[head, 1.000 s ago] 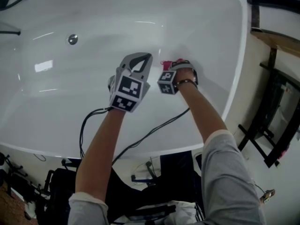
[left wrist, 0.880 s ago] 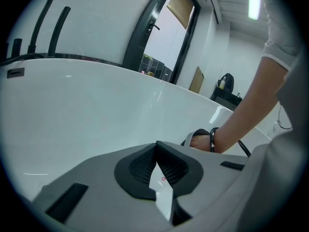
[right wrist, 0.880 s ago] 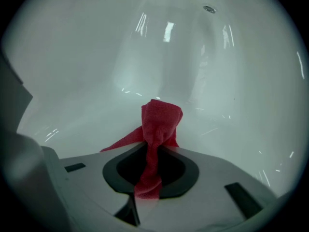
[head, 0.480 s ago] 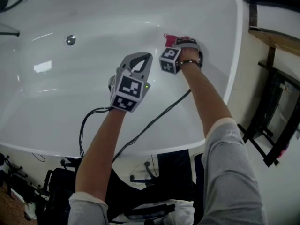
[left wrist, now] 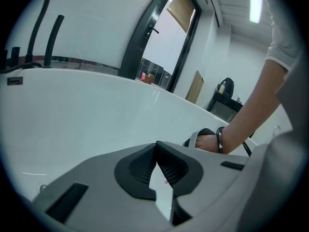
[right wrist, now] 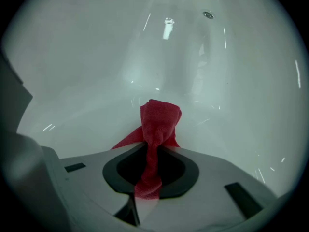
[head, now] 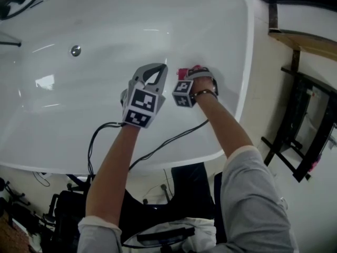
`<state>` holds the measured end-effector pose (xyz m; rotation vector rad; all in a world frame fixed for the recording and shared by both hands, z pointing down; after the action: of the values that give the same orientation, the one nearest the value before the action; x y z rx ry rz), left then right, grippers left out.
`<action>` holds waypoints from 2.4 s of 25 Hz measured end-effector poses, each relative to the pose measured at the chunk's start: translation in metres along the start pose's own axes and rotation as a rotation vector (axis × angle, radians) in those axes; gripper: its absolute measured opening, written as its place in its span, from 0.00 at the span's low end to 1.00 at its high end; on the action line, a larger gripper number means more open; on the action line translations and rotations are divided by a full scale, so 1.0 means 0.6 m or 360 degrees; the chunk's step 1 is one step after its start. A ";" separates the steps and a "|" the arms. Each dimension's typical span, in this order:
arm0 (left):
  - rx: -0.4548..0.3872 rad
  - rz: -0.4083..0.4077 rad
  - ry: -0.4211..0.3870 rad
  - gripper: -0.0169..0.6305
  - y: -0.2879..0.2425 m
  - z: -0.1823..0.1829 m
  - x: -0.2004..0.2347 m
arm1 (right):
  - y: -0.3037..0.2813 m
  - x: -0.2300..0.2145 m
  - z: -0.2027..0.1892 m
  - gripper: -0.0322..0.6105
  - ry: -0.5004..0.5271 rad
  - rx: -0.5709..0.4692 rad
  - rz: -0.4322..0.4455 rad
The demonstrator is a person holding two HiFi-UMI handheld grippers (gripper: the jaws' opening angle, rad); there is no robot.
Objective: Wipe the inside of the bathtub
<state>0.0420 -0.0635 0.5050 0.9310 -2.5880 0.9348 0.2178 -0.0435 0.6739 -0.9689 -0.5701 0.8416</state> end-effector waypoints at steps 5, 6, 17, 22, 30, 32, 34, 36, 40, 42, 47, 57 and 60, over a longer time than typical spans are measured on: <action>-0.0016 -0.0007 -0.0003 0.03 0.004 0.015 -0.012 | 0.000 -0.011 -0.014 0.14 -0.0048 -0.0021 -0.0010; -0.0015 -0.0005 -0.0002 0.03 0.005 0.013 -0.011 | -0.002 -0.026 -0.017 0.14 -0.0063 -0.0015 -0.0025; -0.0005 -0.0007 0.0010 0.03 0.006 0.009 -0.019 | 0.018 -0.163 -0.099 0.14 -0.0250 0.0156 -0.0315; -0.0029 -0.0003 0.0018 0.03 0.017 0.033 -0.026 | 0.036 -0.071 -0.084 0.14 -0.0182 0.0100 -0.0181; -0.0055 -0.0015 0.0009 0.03 0.039 0.072 -0.058 | 0.075 0.004 -0.095 0.14 -0.0050 0.0028 -0.0084; -0.0048 -0.0021 0.0003 0.03 0.043 0.073 -0.063 | 0.074 -0.022 -0.107 0.14 -0.0091 0.0038 -0.0134; -0.0043 -0.0021 0.0003 0.03 0.045 0.071 -0.064 | 0.072 -0.064 -0.126 0.14 -0.0139 0.0075 -0.0224; -0.0046 -0.0014 0.0006 0.03 0.046 0.071 -0.063 | 0.076 -0.114 -0.152 0.14 -0.0187 0.0130 -0.0309; -0.0059 -0.0010 0.0018 0.03 0.045 0.075 -0.067 | 0.099 -0.154 -0.180 0.14 -0.0283 0.0171 -0.0341; -0.0064 -0.0017 0.0018 0.03 0.045 0.080 -0.072 | 0.109 -0.138 -0.181 0.14 -0.0270 0.0170 -0.0348; -0.0074 -0.0022 0.0022 0.03 0.046 0.096 -0.077 | 0.130 -0.072 -0.170 0.14 -0.0229 0.0137 -0.0236; -0.0080 -0.0048 0.0005 0.03 0.038 0.130 -0.107 | 0.150 0.041 -0.168 0.14 -0.0098 0.0028 -0.0068; -0.0076 -0.0051 0.0001 0.03 0.031 0.132 -0.111 | 0.158 0.018 -0.177 0.14 -0.0158 0.0002 -0.0067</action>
<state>0.0811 -0.0707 0.4076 0.9566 -2.5751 0.8611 0.2693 -0.0569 0.5414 -0.9149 -0.6729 0.8560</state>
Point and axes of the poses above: the fingertips, and each gripper's own axes: y backward along the fingers, x to its left, z out of its top, the point moved 3 cm from there along y, backward along the fingers, and after that the axes turned 10 degrees about -z, right-handed, at the moved point
